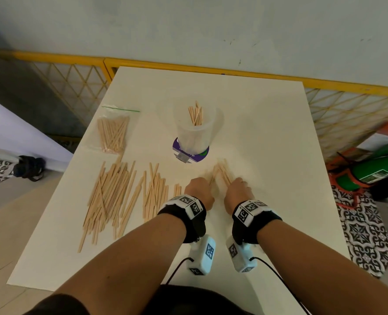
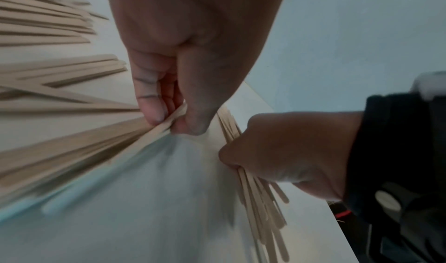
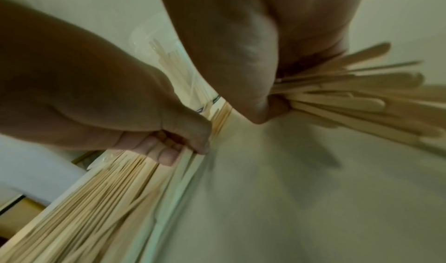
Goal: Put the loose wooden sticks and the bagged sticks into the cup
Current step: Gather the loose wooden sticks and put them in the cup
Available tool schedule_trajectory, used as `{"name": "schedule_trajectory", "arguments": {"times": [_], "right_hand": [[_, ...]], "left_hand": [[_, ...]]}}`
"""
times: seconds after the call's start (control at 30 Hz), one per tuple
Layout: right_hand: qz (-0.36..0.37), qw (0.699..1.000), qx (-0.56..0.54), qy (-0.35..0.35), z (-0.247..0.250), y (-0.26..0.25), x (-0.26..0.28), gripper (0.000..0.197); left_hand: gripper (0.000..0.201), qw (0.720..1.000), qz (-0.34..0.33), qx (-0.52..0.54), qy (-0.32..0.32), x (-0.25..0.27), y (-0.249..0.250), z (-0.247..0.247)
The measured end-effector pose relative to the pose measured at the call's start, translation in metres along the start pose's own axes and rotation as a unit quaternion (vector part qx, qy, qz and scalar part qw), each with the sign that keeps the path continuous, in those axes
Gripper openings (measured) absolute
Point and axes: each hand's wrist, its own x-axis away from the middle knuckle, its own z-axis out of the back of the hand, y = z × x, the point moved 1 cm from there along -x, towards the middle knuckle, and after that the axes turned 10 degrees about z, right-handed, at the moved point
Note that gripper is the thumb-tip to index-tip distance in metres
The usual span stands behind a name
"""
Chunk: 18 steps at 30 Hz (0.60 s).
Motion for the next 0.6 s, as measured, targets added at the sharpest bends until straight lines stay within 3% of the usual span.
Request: {"name": "schedule_trajectory", "arguments": {"times": [0.13,0.3,0.4,0.47,0.6], "right_hand": [[0.013,1.000,-0.010,-0.010,0.000,0.004,-0.004,0.035],[0.032,0.989,-0.131,-0.059,0.012,0.010,-0.012,0.035],[0.082,0.970,-0.214,-0.086,0.031,0.014,-0.012,0.013],[0.107,0.949,-0.282,-0.096,0.053,0.012,-0.006,0.011],[0.176,0.923,-0.340,-0.027,0.112,-0.004,-0.001,0.008]], "left_hand": [[0.030,1.000,0.001,0.017,-0.006,-0.006,-0.009,0.002],[0.033,0.998,0.039,0.045,-0.038,-0.013,-0.024,0.009],[0.030,0.988,0.006,0.138,-0.061,-0.016,-0.032,0.022],[0.019,0.970,-0.032,0.233,-0.062,-0.012,-0.033,0.038],[0.013,0.890,-0.139,0.426,-0.083,0.009,-0.027,0.083]]}}
